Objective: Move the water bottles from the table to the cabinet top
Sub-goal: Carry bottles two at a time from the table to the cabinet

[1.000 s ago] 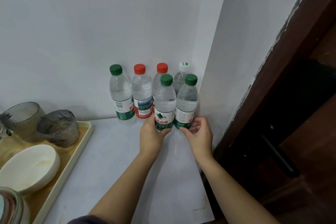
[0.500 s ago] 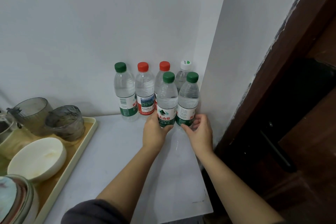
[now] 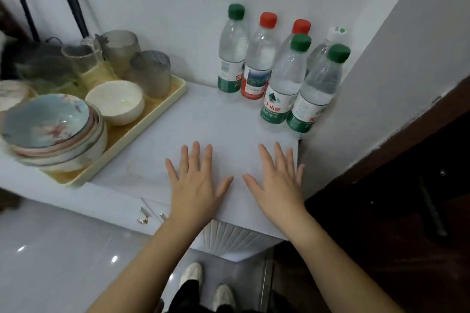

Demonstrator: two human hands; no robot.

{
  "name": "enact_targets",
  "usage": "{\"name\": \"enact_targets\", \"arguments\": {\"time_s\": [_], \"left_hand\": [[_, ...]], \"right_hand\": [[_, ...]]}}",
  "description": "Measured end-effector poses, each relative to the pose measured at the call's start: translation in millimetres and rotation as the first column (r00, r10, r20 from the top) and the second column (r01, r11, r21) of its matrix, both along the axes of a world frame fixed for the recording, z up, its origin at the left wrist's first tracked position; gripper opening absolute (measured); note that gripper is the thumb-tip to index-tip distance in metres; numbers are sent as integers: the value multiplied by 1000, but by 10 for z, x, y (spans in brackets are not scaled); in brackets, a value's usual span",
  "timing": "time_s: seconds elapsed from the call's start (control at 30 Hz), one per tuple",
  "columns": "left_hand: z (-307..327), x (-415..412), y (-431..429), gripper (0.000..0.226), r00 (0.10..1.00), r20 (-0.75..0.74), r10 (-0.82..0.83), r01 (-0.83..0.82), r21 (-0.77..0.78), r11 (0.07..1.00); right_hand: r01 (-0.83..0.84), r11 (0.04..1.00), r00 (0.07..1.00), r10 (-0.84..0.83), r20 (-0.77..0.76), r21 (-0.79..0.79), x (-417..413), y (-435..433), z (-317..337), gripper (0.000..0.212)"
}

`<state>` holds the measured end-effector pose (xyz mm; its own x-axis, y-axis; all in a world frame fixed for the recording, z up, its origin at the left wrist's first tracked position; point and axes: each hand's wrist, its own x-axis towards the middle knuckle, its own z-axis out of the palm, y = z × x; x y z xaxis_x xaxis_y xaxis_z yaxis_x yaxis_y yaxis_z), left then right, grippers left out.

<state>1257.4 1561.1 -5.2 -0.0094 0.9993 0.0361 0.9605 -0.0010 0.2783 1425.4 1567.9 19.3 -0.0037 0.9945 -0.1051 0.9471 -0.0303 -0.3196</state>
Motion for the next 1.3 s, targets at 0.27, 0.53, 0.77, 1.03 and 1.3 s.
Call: {"name": "enact_targets", "arguments": {"time_s": [0.27,0.53,0.77,1.03,1.3], "left_hand": [[-153,-513,-1332,79,924,4,383,-383,-49,923],[-277,-769,-2287,82,702,31,712,-700,-154,697],[-423,-1064,-3057,86,529,-43,848,-824,-265,501],[-568,-1429,-4050,77,348,-102,932,-867,-413,279],[-641,-1645,-4982,76,42,-83,996,-896,-443,1]], "right_hand": [[-530,846,848,530,-12,-58,-770,-487,-107,76],[-818,559,554,829,79,-135,-1476,-897,-210,77],[-907,343,307,935,176,-243,-2128,-1357,-382,76],[-922,132,63,979,194,-363,-2812,-2249,-576,76],[-900,-96,-196,961,197,-425,-3528,-3213,-655,76]]}}
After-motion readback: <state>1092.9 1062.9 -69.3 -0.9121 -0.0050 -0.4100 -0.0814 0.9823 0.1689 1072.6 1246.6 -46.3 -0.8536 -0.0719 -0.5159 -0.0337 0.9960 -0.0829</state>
